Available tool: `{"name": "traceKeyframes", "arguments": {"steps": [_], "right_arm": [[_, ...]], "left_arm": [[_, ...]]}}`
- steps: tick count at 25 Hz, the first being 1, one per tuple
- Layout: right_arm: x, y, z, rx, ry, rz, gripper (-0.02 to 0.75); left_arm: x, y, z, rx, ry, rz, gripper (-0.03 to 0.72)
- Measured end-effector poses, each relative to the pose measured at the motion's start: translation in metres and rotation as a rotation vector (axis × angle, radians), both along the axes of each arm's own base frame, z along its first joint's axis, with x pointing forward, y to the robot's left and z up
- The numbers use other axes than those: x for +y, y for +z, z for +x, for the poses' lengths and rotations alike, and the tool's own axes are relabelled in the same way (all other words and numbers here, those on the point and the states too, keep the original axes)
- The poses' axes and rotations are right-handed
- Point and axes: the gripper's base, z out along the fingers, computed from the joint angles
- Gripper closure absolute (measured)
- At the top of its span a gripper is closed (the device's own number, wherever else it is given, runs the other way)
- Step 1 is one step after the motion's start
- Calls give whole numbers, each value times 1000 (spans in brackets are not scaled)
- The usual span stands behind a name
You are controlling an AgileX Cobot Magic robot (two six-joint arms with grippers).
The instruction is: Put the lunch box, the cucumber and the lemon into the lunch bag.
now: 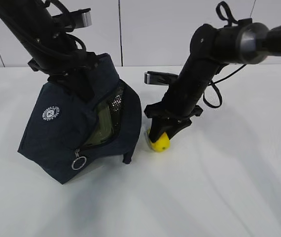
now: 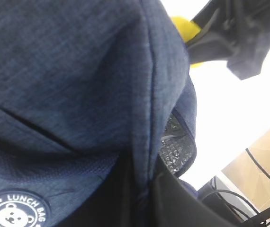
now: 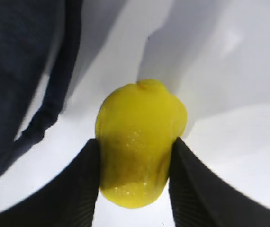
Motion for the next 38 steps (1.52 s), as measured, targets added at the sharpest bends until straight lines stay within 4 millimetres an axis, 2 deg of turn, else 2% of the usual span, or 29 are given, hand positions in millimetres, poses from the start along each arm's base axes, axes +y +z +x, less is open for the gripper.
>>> {"name": "traceKeyframes", "arguments": {"steps": [5,9,16,18,23,28,31,38], "right_arm": [[-13,41,11,-94,-47,50,417],[-18,69,13,-122,-77,154,419],[-1,87,6,-85,-16,421,420],[3,83,8,-70,-16,474,420],[10,58,14,-15,-25,519,419],[28,43,12,12,-1,601,403],[34,41,11,12,14,613,370],[34,41,11,5,17,618,224]], "left_arm": [[0,0,0,1,0,0,669],[0,0,0,3,-1,-1,669],[0,0,0,4,-1,-2,669],[0,0,0,5,0,-3,669],[-1,0,-1,7,1,-8,669],[-1,0,-1,9,1,-12,669],[-1,0,-1,9,1,-12,669],[0,0,0,10,4,-14,669]]}}
